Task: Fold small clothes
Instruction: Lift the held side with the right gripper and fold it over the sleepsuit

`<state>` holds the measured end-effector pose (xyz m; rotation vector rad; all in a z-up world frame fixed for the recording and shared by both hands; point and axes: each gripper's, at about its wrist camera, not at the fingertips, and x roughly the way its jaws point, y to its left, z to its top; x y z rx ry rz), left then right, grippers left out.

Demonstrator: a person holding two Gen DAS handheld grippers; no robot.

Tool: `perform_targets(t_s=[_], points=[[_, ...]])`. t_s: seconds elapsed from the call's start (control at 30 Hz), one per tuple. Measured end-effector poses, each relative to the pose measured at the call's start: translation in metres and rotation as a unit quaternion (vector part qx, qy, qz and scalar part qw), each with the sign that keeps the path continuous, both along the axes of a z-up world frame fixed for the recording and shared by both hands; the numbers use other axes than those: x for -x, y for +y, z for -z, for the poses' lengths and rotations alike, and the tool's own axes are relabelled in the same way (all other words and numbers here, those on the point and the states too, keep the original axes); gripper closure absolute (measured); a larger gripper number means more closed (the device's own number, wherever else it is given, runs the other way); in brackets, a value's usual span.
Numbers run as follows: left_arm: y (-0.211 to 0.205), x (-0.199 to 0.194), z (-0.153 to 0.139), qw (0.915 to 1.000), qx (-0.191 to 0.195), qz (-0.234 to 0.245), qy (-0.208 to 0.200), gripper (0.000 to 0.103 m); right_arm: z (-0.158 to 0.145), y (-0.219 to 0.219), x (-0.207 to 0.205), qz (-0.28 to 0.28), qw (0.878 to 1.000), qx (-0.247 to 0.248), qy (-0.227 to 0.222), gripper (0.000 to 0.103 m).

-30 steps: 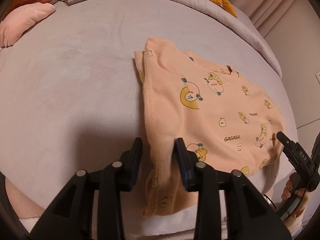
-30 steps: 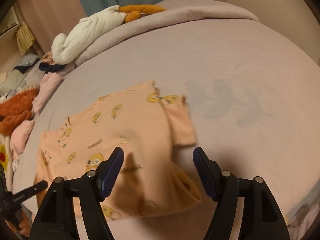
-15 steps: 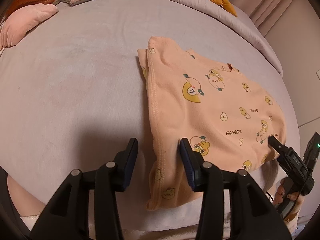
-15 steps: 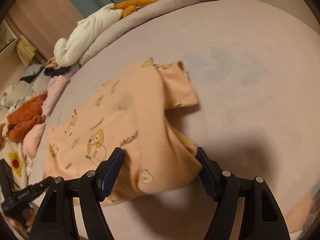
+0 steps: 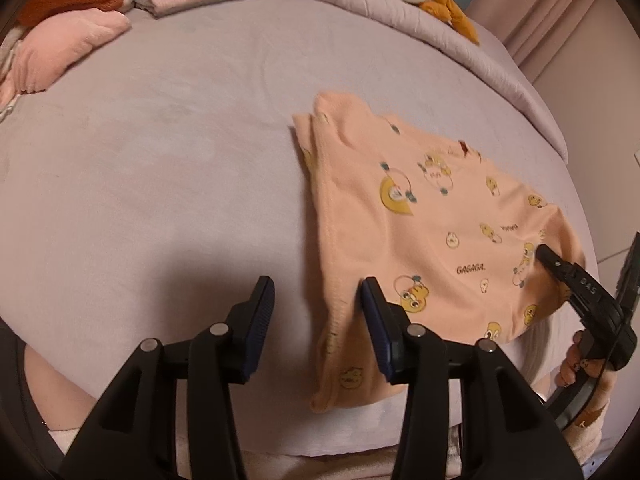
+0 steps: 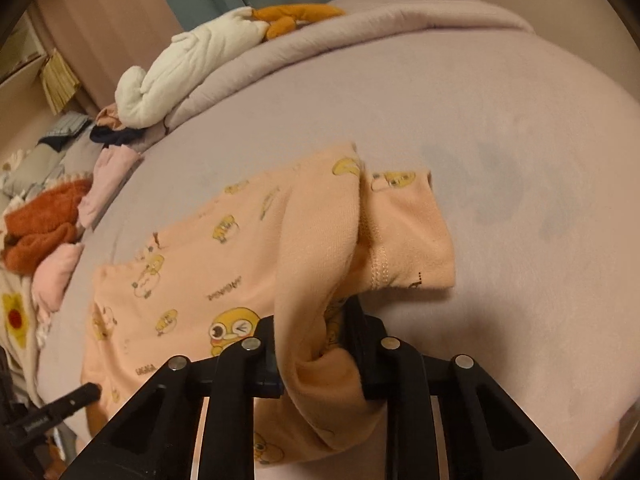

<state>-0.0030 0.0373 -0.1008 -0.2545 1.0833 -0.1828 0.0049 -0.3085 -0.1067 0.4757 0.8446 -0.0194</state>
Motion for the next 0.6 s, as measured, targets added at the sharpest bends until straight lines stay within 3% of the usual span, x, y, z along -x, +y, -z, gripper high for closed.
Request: perform_targets(t_s=[0.1,0.3,0.47,0.6], points=[[0.012,0.002,-0.004,0.9999,0.004,-0.014,-0.008,0.058,-0.018,0.009,-0.002,-0.015,0.999,0.031,-0.009,0.079],[0.029,0.004,-0.004,0.9994,0.011,-0.032,-0.006,0.058,-0.054,0.031,-0.003,-0.052,0.996,0.047,-0.059,0.081],[0.039,0.007,-0.004,0.9990,0.022,-0.037,-0.008,0.058,-0.072,0.073,-0.004,-0.123,0.986,0.064,-0.087,0.082],[0.043,0.008,-0.002,0.9991,0.016,-0.040,-0.003,0.058,-0.070,0.106,-0.006,-0.183,0.977,0.078,-0.083,0.082]])
